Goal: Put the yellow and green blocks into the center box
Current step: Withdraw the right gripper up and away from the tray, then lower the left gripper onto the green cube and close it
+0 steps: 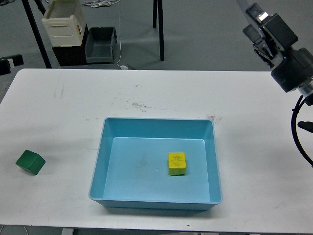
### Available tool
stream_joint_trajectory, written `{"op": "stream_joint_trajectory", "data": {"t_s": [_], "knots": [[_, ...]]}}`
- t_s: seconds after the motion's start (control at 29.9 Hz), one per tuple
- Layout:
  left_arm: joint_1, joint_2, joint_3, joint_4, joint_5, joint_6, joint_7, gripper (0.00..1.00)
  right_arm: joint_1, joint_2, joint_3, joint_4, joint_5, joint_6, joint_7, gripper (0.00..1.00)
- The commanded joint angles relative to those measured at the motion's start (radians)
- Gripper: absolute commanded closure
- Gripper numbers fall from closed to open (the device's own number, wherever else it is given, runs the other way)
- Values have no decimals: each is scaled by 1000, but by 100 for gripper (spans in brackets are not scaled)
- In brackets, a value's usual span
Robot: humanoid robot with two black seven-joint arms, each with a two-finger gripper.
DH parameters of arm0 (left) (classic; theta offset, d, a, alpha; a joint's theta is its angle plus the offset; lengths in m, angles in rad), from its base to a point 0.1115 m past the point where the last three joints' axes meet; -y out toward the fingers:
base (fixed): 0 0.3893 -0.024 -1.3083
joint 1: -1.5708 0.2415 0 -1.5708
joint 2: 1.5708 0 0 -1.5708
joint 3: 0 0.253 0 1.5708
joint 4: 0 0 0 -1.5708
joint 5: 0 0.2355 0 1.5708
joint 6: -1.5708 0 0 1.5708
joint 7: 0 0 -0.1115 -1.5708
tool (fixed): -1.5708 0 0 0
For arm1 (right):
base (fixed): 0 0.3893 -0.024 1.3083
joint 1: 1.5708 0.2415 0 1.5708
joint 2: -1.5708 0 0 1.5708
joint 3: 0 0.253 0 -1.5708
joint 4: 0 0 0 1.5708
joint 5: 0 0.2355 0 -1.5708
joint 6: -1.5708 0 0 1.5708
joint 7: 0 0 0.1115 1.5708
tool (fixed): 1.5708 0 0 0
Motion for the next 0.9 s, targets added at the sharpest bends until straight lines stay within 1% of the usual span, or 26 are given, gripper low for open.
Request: {"op": "stream_joint_trajectory", "data": {"t_s": [0.0,0.03,0.13,0.27,0.44,0.64,0.77,0.87], "knots": [[1,-4,5,-38,48,-43,0,0,-58,-5,80,1,100,-8,1,2],[-1,-9,11,-59,71,-69,0,0,-74,-5,101,1,142,-8,3,0],[-5,-14,42,-107,156,-149,0,1,-118,-5,132,1,262,-9,4,0],[-5,-40,106,-128,253,-149,0,1,-178,-5,176,1,362,-9,4,0],[-5,-69,178,-113,313,-149,0,1,-238,-5,204,1,367,-23,8,0],[-5,-81,266,-95,339,-149,0,1,-288,-5,212,-1,368,-24,23,0],[4,-103,298,-59,339,-149,0,0,-311,-1,212,-1,368,-24,26,0],[8,-107,317,-58,329,-149,0,0,-322,3,213,-2,370,-26,26,0]]}}
